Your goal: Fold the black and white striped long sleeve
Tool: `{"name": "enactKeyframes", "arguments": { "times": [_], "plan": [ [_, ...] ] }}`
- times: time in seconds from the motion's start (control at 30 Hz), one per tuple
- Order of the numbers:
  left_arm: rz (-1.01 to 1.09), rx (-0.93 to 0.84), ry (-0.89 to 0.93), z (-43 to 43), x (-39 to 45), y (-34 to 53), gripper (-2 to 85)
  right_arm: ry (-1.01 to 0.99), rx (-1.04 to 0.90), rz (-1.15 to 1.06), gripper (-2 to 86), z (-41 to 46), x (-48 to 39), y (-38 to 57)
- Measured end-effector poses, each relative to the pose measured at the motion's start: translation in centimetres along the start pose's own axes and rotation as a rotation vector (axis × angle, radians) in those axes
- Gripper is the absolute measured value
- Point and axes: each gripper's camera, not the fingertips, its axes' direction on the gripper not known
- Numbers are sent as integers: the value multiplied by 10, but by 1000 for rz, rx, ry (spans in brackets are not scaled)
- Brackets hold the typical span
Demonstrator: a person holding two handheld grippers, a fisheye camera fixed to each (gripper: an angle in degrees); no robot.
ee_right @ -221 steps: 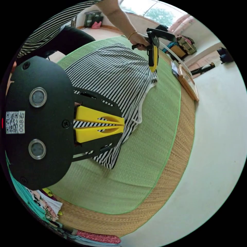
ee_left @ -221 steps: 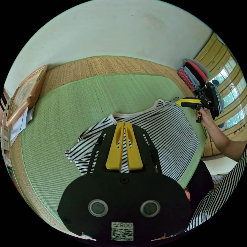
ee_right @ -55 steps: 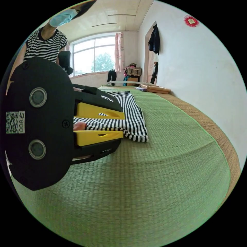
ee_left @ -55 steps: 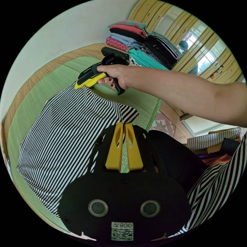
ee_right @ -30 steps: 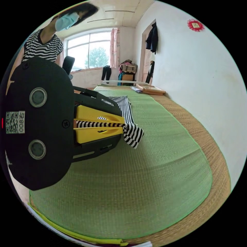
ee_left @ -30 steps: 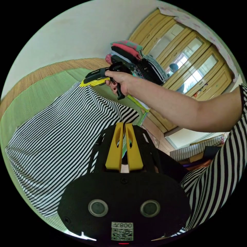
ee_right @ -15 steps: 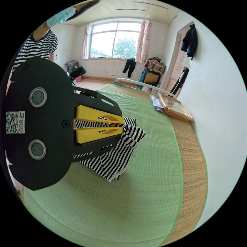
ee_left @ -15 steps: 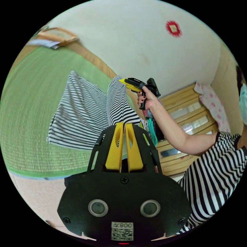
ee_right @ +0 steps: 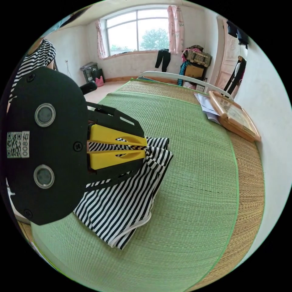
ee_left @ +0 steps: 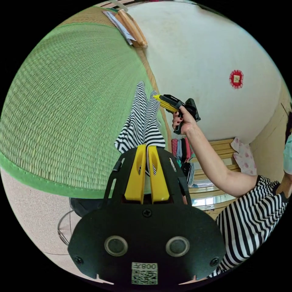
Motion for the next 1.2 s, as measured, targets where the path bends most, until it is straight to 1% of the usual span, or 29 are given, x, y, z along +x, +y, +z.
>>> {"name": "enactKeyframes", "arguments": {
  "times": [0.07,0.17,0.3,0.43,0.53,0.6,0.73,0.87,0.97,1.07,1.13,1.2],
  "plan": [
    [-50,-6,12,-1,-16,-7,11,29,-30,4,22,-2,-13,-6],
    [-53,2,52,-6,-32,-17,11,75,-53,-32,27,-14,-41,-12],
    [-28,-18,1,-13,-41,-31,13,112,-54,-122,40,-44,-82,-14],
    [-29,-13,3,-22,-50,-39,16,105,-39,-161,50,-71,-108,-15],
    [-26,-10,-7,-30,-55,-44,19,64,-41,-160,53,-85,-119,-13],
    [-3,-4,-22,-37,-55,-47,24,14,-17,-168,54,-99,-128,-7],
    [72,8,-86,-48,-47,-55,44,11,-20,-202,51,-115,-148,10],
    [213,-6,-201,-52,-28,-72,68,56,-52,-252,49,-131,-165,56],
    [299,-47,-287,-46,-20,-84,69,39,-105,-267,45,-138,-171,102],
    [315,-78,-388,-41,-20,-92,57,38,-162,-300,33,-138,-185,150],
    [288,-76,-394,-45,-24,-96,50,65,-183,-310,26,-137,-195,171],
    [284,-41,-353,-55,-25,-97,51,107,-205,-330,18,-132,-208,189]
  ]
}}
